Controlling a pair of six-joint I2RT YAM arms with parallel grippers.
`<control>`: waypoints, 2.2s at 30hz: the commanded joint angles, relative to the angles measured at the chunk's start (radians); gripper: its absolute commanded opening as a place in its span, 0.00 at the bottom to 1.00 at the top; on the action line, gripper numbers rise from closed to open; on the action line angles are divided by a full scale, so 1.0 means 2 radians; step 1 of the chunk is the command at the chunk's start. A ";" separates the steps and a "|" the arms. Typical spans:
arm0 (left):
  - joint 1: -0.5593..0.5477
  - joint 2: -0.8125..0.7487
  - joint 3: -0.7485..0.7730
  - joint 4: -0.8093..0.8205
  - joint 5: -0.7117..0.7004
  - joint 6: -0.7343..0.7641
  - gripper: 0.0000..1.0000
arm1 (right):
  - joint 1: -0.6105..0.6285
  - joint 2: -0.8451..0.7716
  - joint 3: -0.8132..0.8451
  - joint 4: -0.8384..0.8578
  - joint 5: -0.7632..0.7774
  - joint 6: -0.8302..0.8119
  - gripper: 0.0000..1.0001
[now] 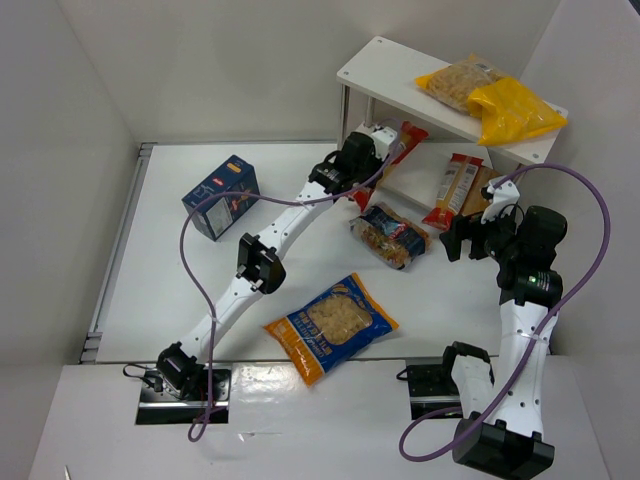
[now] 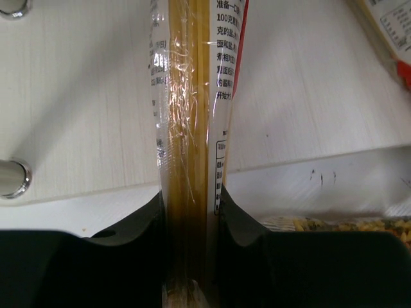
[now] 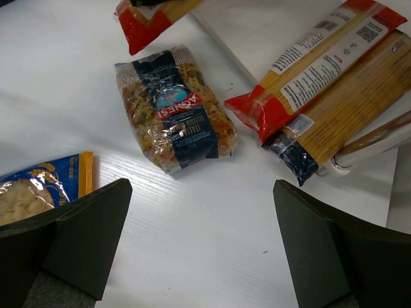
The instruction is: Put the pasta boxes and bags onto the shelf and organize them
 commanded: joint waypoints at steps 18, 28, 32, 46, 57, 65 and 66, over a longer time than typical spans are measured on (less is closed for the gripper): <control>-0.010 0.012 0.030 0.220 -0.040 0.066 0.39 | -0.004 -0.001 -0.002 -0.005 -0.016 -0.009 1.00; -0.010 0.022 0.030 0.235 -0.044 0.066 0.72 | -0.004 -0.006 -0.002 -0.009 -0.016 -0.009 1.00; -0.010 0.018 0.030 0.221 -0.053 0.066 0.81 | -0.004 -0.006 -0.002 -0.009 -0.016 -0.009 1.00; 0.006 -0.081 0.030 -0.223 -0.010 0.019 0.90 | -0.004 -0.025 0.003 -0.014 -0.037 -0.019 1.00; 0.018 -0.245 -0.108 -0.294 0.060 0.055 0.94 | -0.004 -0.029 0.003 -0.023 -0.047 -0.028 1.00; 0.023 -0.443 -0.431 -0.226 0.082 0.055 0.97 | -0.004 -0.029 0.003 -0.028 -0.057 -0.032 1.00; 0.023 -0.475 -0.489 -0.197 0.082 0.055 0.98 | -0.004 -0.029 0.003 -0.028 -0.057 -0.032 1.00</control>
